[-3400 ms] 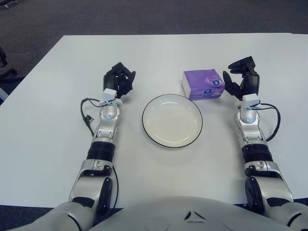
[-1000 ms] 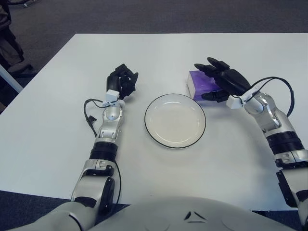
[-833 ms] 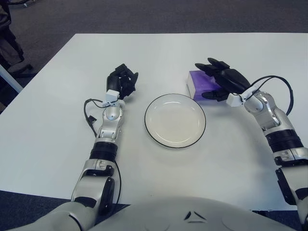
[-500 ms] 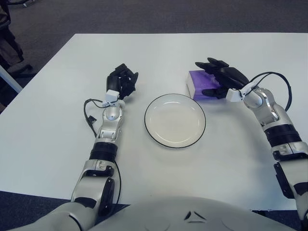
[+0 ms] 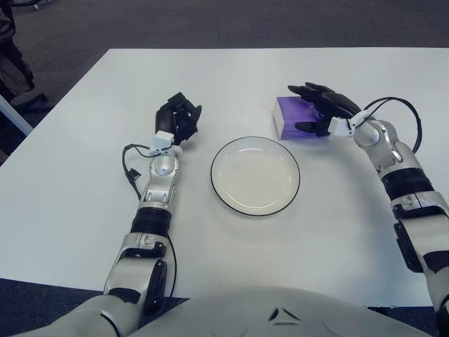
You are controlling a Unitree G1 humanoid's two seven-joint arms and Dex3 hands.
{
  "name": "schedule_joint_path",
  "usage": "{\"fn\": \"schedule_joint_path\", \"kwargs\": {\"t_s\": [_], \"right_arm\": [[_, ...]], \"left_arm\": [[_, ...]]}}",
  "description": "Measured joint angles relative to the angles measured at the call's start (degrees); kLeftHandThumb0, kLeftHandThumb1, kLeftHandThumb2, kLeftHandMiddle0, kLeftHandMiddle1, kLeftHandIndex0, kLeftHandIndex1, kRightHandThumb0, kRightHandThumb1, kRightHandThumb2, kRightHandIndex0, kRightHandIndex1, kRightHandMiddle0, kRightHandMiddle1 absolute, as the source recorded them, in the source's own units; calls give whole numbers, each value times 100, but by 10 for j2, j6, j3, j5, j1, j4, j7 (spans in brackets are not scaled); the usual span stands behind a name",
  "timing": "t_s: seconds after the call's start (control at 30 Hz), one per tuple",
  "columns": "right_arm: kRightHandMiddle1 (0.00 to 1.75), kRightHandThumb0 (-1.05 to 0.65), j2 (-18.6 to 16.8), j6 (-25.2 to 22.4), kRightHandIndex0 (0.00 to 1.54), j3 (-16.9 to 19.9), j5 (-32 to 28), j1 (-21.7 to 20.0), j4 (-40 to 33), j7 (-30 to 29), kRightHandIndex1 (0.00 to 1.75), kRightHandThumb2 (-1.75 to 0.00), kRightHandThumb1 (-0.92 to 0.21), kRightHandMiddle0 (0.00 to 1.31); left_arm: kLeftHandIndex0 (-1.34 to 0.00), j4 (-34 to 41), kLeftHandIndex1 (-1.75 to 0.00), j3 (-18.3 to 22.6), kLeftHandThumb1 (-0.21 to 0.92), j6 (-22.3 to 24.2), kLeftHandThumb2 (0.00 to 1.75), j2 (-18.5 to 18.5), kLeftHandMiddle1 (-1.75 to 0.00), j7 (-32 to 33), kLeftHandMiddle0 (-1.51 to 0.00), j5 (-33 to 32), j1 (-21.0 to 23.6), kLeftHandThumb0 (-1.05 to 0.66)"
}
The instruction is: Put the tissue paper into the plate.
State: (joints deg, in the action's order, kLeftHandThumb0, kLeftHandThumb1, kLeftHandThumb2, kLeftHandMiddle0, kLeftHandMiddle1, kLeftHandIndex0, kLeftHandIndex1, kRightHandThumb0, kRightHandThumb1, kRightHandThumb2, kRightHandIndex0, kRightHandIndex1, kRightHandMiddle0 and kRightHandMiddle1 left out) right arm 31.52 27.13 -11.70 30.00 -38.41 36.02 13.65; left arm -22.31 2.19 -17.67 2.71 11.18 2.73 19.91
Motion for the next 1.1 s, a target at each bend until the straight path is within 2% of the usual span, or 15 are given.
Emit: {"fn": "schedule_joint_path", "kwargs": {"t_s": [0.5,1.1], "right_arm": [[1,-105,0,-10,0,-5,-28,-41,72,51,0,-69,-92,3],[0,-105,4,36,0,-15,-46,-57,129,54,0,-69,-92,1]], "left_arm": [[-88,5,-175,-1,92,0,32,0,-174,0,-101,0,-2,-37],[-89,12,-175,-3,92,0,32,0,-175,0,-101,0,-5,-37]]}}
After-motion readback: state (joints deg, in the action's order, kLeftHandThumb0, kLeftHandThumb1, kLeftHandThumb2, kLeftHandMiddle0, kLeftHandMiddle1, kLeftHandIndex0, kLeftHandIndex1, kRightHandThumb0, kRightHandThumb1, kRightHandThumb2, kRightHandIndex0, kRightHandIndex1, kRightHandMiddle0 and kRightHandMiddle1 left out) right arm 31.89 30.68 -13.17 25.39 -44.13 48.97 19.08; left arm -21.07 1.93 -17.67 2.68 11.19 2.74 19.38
